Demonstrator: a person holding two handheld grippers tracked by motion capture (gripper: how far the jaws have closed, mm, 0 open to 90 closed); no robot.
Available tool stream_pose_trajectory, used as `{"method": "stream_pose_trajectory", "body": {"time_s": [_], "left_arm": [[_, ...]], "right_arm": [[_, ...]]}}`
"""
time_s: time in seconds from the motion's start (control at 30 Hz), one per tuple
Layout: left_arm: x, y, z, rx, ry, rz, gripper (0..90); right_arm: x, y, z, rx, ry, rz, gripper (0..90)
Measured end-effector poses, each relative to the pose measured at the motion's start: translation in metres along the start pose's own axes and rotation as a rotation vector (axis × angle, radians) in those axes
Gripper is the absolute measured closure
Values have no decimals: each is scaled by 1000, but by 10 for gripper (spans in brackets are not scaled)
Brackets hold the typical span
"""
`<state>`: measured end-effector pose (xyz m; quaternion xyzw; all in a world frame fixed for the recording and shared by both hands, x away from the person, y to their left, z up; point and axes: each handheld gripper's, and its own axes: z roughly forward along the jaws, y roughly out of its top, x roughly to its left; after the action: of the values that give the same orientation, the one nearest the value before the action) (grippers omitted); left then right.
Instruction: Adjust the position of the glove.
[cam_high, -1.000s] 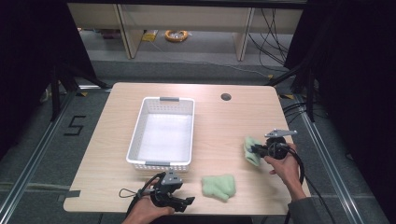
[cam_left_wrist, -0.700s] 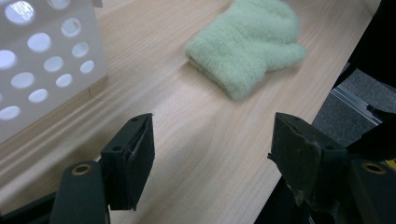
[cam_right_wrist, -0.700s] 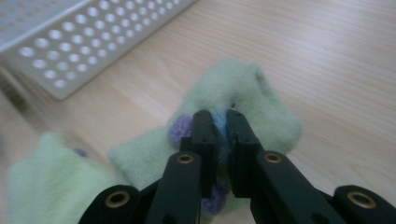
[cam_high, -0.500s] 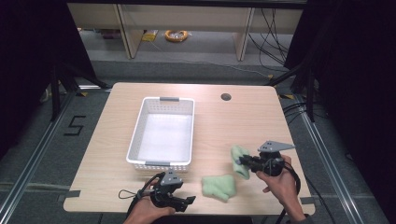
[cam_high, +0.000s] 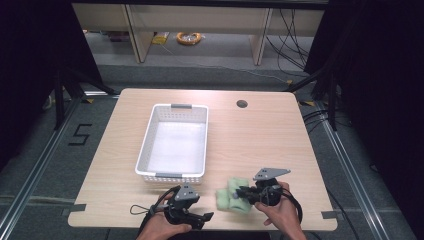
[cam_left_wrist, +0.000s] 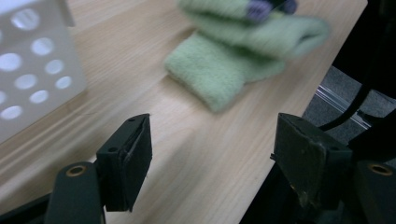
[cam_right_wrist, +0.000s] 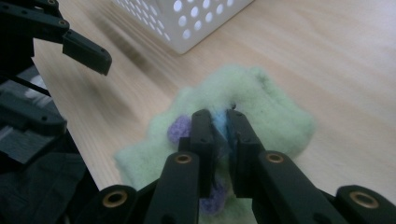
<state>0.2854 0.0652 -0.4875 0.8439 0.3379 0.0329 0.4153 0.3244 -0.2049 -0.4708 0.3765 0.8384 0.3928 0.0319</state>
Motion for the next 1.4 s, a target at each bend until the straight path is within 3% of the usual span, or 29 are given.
{"method": "stream_pose_trajectory", "body": {"time_s": [0.03, 0.13, 0.23, 0.47, 0.5, 0.53, 0.6, 0.67, 0.7, 0.73, 0.8, 0.83, 0.93, 0.97, 1.0, 1.17, 1.2, 1.23, 1.27, 1.3, 1.33, 1.4], "left_arm": [[-2, 0, 1, 3, -16, 22, 276], [-11, 1, 9, 0, -22, 29, 284], [-18, 3, 15, 3, -29, 54, 322], [-32, 16, 26, -2, -7, 184, 422], [-33, 16, 28, -6, -2, 169, 434], [-34, 17, 30, -4, -5, 169, 449], [-32, 20, 33, 5, -3, 201, 468], [-31, 21, 38, -2, 10, 170, 495], [-29, 23, 39, 7, 1, 195, 519], [-28, 22, 41, 7, 2, 170, 546], [-23, 24, 44, 13, -25, 156, 610], [-23, 24, 45, -6, -26, 127, 669], [-22, 27, 42, -7, 1, 158, 794], [-21, 29, 40, -8, -2, 164, 817], [-21, 30, 39, -20, -7, 147, 826], [-11, 36, 21, -44, 7, 163, 852], [-9, 37, 20, -47, 7, 183, 852], [-10, 37, 20, -63, 7, 153, 852], [-8, 37, 19, -58, 11, 157, 852], [-4, 38, 19, -45, 13, 191, 852], [-2, 38, 20, -38, 8, 186, 852], [2, 36, 24, -36, 5, 170, 852]], "right_arm": [[0, -1, 4, 1, 0, 1, 825], [0, -2, 11, 1, 22, 9, 815], [1, -2, 10, 2, 7, 18, 809], [0, -2, 9, -16, 29, 36, 812], [0, -2, 8, -15, 15, 23, 812], [1, -3, 8, -12, 37, 47, 812], [0, -3, 7, -15, 26, 41, 813], [0, -3, 7, -15, 29, 41, 815], [0, -3, 7, -15, 28, 40, 817], [0, -3, 7, -18, 23, 40, 818], [0, -3, 7, -27, 39, 37, 825], [2, -3, 6, -29, 36, 50, 828], [0, -2, 2, -41, 31, 29, 837], [2, -2, 1, -42, 44, 53, 839], [0, -2, -2, -55, 25, 20, 840], [7, -2, -9, -77, 70, 57, 844], [10, -1, -12, -80, 57, 33, 845], [11, -1, -11, -93, 70, 26, 845], [13, 0, -11, -93, 76, 24, 846], [16, -1, -12, -99, 70, 17, 847], [20, -1, -12, -81, 72, 46, 847], [20, -3, -11, -83, 54, 14, 847]]}}
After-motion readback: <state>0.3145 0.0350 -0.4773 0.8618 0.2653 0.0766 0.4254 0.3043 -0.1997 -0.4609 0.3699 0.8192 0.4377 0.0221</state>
